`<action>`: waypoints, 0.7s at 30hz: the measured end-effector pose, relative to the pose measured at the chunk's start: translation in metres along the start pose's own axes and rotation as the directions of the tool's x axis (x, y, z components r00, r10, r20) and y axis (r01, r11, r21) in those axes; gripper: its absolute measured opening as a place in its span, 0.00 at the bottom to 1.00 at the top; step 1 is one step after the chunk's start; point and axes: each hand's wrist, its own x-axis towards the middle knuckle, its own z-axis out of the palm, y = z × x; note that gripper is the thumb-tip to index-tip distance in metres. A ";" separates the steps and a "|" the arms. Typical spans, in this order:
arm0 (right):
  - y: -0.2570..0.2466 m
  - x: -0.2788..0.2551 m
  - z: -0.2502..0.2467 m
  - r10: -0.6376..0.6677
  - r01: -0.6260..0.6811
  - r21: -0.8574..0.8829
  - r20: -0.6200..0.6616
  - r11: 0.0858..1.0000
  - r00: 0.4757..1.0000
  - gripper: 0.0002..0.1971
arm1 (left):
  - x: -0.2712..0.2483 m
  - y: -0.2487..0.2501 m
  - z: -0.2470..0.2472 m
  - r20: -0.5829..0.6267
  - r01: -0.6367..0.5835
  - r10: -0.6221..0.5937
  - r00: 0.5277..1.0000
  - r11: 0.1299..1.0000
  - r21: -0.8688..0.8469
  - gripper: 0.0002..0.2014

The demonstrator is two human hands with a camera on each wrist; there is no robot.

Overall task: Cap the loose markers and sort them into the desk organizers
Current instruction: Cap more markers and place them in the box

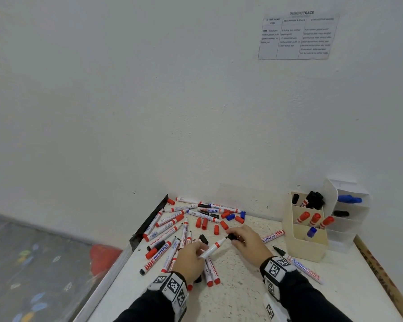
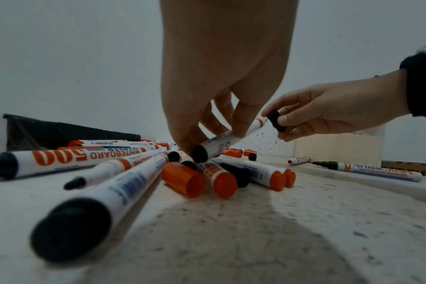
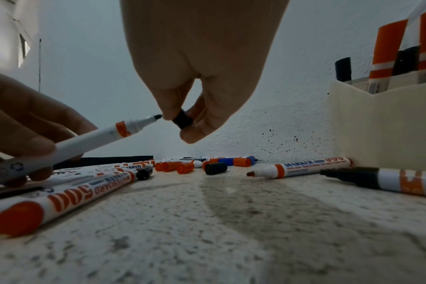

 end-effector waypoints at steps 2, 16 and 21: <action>0.000 -0.003 0.000 0.056 -0.052 0.067 -0.056 0.996 0.997 0.13 | -0.002 0.000 0.000 -0.005 0.004 -0.004 1.000 1.000 0.016 0.17; -0.017 -0.013 -0.004 0.159 -0.170 0.358 0.061 0.918 0.985 0.09 | -0.009 0.000 -0.010 0.040 -0.032 0.034 0.999 0.998 -0.052 0.18; -0.031 -0.009 0.001 0.139 -0.148 0.351 0.051 0.925 0.989 0.09 | -0.010 -0.005 -0.032 0.087 0.034 -0.016 0.996 0.976 -0.214 0.18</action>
